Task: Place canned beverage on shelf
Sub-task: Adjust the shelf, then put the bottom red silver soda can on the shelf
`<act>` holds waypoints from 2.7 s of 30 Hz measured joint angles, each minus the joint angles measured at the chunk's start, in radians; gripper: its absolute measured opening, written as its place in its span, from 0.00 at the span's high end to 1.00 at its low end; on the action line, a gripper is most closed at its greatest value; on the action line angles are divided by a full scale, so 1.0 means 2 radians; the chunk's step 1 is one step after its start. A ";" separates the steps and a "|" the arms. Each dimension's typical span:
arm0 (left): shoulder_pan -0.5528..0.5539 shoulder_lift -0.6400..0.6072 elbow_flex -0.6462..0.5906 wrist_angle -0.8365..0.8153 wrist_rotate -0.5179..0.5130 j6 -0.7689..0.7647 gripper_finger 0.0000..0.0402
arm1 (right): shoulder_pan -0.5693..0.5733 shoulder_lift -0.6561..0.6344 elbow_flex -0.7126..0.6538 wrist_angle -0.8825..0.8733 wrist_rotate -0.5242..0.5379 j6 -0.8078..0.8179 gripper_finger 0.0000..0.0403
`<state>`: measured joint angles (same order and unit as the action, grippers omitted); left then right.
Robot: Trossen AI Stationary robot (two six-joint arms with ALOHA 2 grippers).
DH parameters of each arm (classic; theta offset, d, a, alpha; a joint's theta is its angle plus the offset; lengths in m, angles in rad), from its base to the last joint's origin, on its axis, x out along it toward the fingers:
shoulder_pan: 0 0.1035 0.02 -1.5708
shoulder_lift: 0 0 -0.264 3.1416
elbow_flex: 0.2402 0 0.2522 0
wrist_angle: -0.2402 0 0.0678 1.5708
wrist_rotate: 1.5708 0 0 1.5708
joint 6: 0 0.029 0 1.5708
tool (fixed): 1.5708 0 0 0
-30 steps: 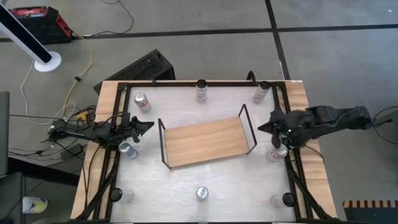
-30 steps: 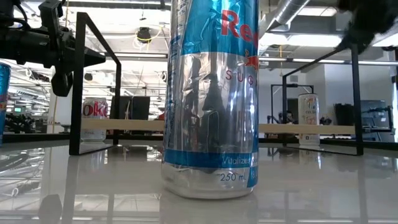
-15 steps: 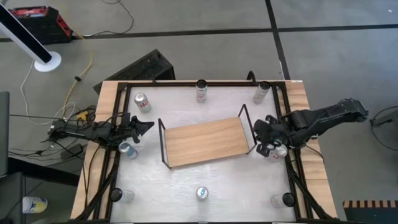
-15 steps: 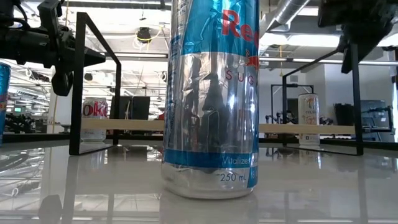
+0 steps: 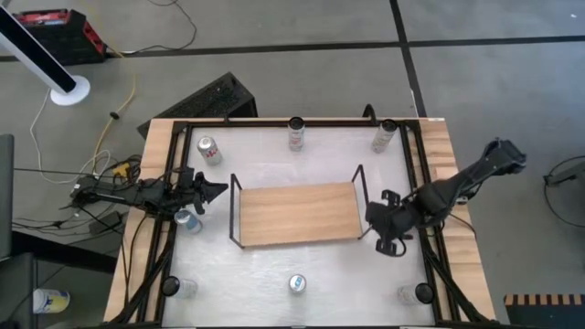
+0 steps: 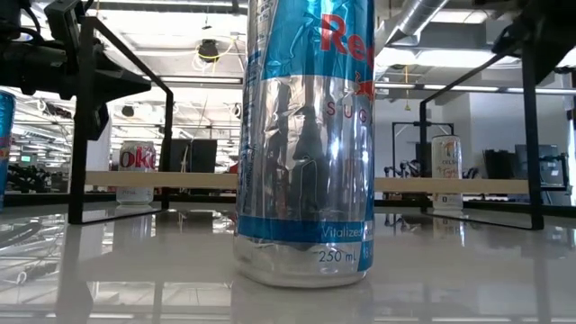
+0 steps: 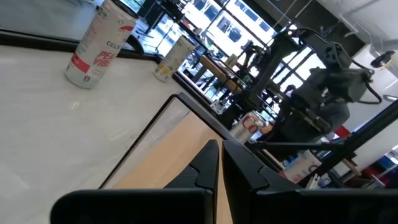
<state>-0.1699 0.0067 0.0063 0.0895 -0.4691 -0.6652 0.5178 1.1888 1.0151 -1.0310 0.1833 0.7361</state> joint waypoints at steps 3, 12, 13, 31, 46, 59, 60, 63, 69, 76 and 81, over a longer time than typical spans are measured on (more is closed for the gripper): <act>0.000 0.000 0.000 0.000 0.000 0.000 0.99 | 0.013 0.014 0.006 0.011 -0.001 0.000 0.94; 0.000 0.000 0.000 0.000 -0.004 0.003 0.99 | 0.034 0.031 0.016 -0.055 -0.023 0.051 0.94; 0.000 0.000 0.000 0.000 -0.004 0.003 0.99 | 0.033 0.031 0.016 -0.064 -0.021 0.058 0.94; 0.000 0.000 0.000 0.000 -0.007 0.011 0.99 | 0.028 0.030 0.016 -0.001 -0.005 0.021 0.94; 0.000 0.000 0.000 0.000 -0.007 0.011 0.99 | 0.028 0.030 0.015 0.025 -0.013 -0.001 0.94; 0.000 0.000 0.000 0.000 -0.006 0.011 0.99 | 0.025 0.030 0.033 -0.176 -0.079 0.109 0.94; 0.000 0.000 0.000 0.000 -0.006 0.011 0.99 | 0.029 0.030 0.041 -0.201 -0.079 0.117 0.94; 0.000 0.000 0.000 0.000 -0.006 0.011 0.99 | 0.039 0.029 0.070 -0.267 -0.079 0.140 0.94; 0.000 0.000 0.000 0.000 -0.003 0.011 0.99 | 0.064 -0.013 0.081 -0.267 -0.079 0.179 0.94; 0.000 0.000 0.000 0.000 -0.003 0.012 0.99 | 0.090 -0.090 0.060 -0.272 -0.072 0.266 0.91; 0.000 0.000 0.000 0.000 -0.003 0.012 0.99 | 0.093 -0.143 0.060 -0.271 -0.021 0.287 0.84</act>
<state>-0.1696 0.0066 0.0063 0.0895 -0.4755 -0.6403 0.7046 0.9028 1.1347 -1.5732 0.1413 1.3106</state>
